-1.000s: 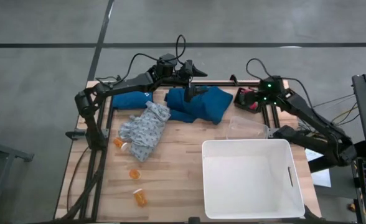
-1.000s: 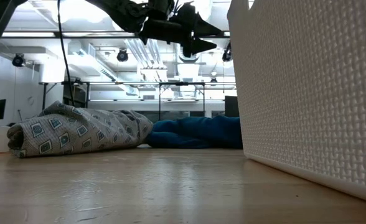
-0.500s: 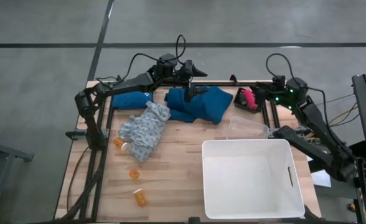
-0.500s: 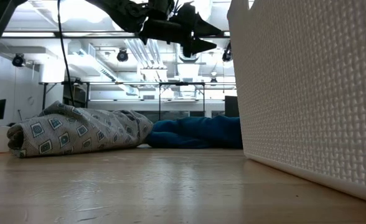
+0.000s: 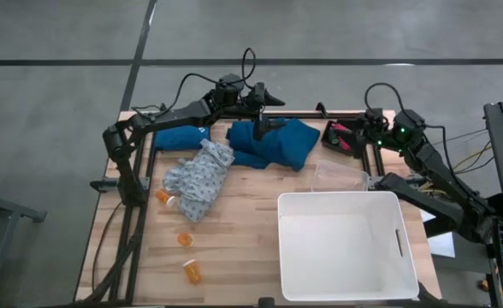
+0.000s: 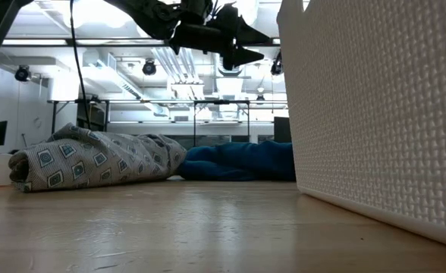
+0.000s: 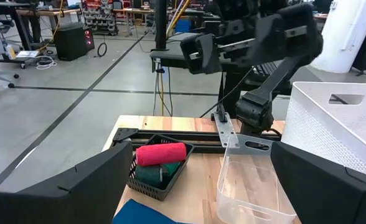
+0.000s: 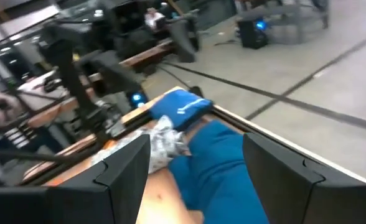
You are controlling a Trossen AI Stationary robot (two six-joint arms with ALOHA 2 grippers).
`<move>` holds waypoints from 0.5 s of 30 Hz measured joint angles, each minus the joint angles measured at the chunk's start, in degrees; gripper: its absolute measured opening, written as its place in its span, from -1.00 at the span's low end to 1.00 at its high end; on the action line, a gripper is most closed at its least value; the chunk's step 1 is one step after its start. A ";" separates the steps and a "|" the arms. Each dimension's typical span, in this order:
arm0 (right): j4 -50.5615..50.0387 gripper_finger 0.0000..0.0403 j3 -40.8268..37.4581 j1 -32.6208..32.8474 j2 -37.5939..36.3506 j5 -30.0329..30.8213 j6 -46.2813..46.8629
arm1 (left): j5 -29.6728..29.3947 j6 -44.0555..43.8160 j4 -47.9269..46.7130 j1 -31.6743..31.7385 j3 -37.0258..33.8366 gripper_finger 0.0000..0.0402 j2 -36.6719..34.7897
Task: Pick & place medical supplies in basket/bin
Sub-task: Put the top orange pill bottle into the transparent bin
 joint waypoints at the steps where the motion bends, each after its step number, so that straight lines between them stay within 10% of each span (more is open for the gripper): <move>1: 0.81 0.24 -0.13 1.17 -0.02 0.12 -0.17 | 0.00 -0.02 0.00 0.00 0.02 0.93 0.00; 15: 2.36 0.20 -0.87 11.57 -1.05 7.42 -1.24 | 0.00 -0.01 -0.09 -0.04 0.02 0.93 0.00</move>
